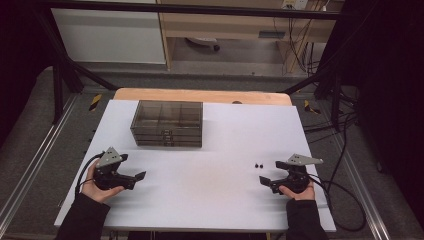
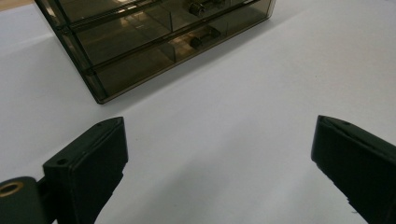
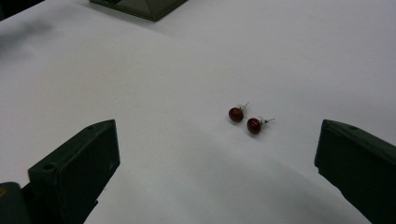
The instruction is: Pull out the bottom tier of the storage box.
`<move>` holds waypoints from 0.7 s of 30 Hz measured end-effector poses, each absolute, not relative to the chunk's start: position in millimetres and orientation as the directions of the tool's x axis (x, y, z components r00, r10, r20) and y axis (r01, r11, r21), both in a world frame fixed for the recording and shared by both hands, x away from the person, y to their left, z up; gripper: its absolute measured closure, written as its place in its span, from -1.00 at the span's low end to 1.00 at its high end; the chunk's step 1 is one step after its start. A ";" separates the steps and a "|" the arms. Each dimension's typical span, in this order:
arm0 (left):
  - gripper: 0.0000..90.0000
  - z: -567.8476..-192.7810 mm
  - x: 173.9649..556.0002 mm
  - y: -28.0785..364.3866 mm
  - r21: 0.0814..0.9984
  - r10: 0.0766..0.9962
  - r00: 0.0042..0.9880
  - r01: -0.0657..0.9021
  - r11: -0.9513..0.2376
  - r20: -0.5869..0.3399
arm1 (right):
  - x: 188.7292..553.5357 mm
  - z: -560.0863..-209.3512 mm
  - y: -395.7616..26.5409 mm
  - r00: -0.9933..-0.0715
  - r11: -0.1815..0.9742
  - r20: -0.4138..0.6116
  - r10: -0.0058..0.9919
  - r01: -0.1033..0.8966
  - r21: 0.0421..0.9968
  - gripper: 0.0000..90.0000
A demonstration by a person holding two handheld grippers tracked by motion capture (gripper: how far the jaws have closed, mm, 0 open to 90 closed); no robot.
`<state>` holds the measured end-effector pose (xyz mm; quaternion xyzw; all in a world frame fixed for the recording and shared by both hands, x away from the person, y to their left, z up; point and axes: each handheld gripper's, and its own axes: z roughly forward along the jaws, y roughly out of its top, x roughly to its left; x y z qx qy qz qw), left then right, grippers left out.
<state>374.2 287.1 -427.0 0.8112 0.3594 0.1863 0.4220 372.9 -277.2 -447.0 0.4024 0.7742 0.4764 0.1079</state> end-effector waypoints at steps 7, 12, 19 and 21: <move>-0.91 -424.3 376.5 278.2 0.797 0.722 0.689 0.400 -0.453 0.065 | 373.1 -447.9 -276.1 -0.652 0.226 0.216 0.727 0.524 0.821 -0.99; -0.90 -423.2 378.3 271.3 0.779 0.706 0.700 0.383 -0.496 0.106 | 373.2 -447.4 -276.7 -0.652 0.224 0.215 0.727 0.522 0.823 -0.99; -0.90 -420.6 379.2 264.7 0.767 0.687 0.709 0.349 -0.539 0.161 | 373.2 -447.6 -276.3 -0.650 0.222 0.216 0.729 0.523 0.823 -0.99; -0.90 -420.5 379.6 262.7 0.762 0.681 0.711 0.340 -0.551 0.176 | 373.2 -447.5 -276.6 -0.650 0.221 0.216 0.728 0.521 0.825 -0.99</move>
